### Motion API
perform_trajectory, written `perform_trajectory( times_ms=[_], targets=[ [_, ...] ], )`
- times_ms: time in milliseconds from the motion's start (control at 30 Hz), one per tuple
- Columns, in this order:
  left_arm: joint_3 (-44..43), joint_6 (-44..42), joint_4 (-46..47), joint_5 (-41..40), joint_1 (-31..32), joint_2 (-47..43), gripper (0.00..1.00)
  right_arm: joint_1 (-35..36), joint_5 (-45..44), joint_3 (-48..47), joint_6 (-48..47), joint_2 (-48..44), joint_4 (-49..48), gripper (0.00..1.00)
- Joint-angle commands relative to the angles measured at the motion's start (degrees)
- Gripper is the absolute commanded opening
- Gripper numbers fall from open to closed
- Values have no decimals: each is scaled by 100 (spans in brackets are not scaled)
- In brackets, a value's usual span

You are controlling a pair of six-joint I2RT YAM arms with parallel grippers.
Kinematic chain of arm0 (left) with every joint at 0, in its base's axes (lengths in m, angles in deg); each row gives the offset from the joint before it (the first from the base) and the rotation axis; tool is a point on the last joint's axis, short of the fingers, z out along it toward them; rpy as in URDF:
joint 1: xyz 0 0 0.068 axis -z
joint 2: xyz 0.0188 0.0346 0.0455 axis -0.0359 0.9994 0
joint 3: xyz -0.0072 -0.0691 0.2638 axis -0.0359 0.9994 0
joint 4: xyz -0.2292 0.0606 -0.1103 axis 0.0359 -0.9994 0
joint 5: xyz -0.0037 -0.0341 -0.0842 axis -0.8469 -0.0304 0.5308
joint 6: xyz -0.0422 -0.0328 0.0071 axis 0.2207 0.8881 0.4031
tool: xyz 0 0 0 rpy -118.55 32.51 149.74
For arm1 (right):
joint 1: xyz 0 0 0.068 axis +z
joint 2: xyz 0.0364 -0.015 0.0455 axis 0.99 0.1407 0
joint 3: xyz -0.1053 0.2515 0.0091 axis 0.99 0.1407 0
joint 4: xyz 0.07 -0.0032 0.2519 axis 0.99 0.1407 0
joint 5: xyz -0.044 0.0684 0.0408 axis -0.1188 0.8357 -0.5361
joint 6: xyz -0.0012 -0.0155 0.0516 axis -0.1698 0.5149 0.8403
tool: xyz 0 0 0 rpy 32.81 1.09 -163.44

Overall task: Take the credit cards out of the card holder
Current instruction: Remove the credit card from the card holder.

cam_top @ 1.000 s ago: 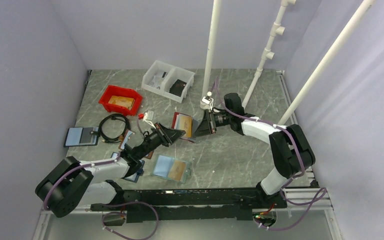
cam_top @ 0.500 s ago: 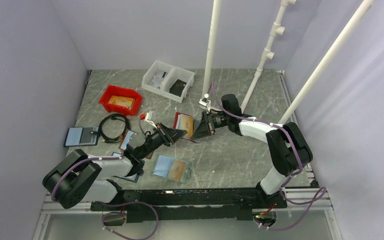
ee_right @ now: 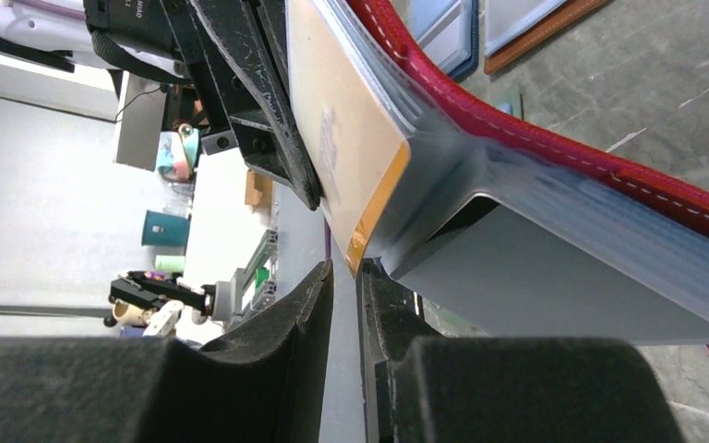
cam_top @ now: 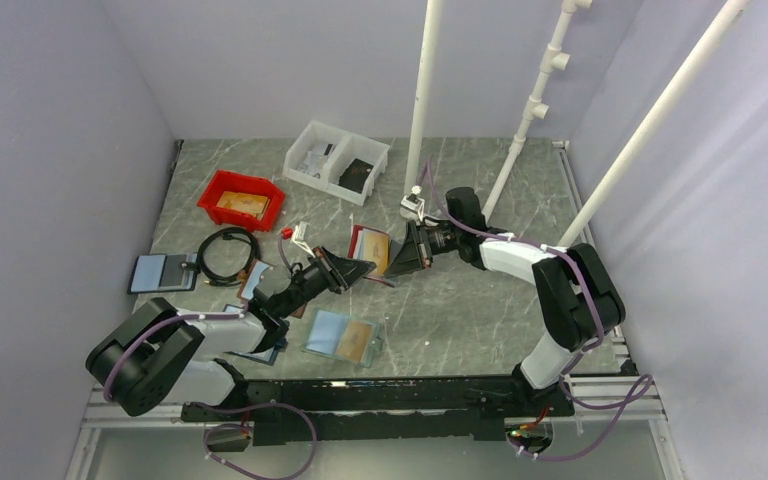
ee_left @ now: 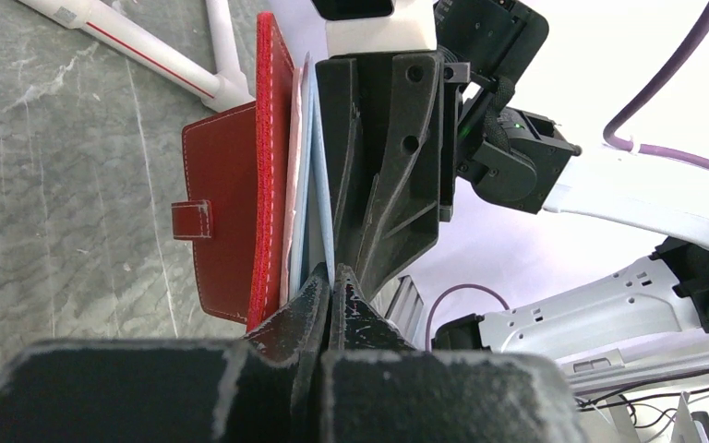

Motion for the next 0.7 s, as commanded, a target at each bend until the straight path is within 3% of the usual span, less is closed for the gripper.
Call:
perform_trajectory(
  times_ms=[0, 267, 533, 667],
  targets=[
    [-74, 89, 603, 157, 24, 25, 0, -30, 231, -133, 106, -22, -342, 20],
    [-111, 162, 757, 237, 29, 180, 0, -65, 265, -148, 118, -24, -353, 19],
    [-127, 190, 848, 309, 29, 231, 1, -65, 316, -188, -8, 33, -240, 0],
    [-96, 153, 782, 264, 29, 125, 8, -72, 394, -298, -346, 59, 83, 0]
  ],
)
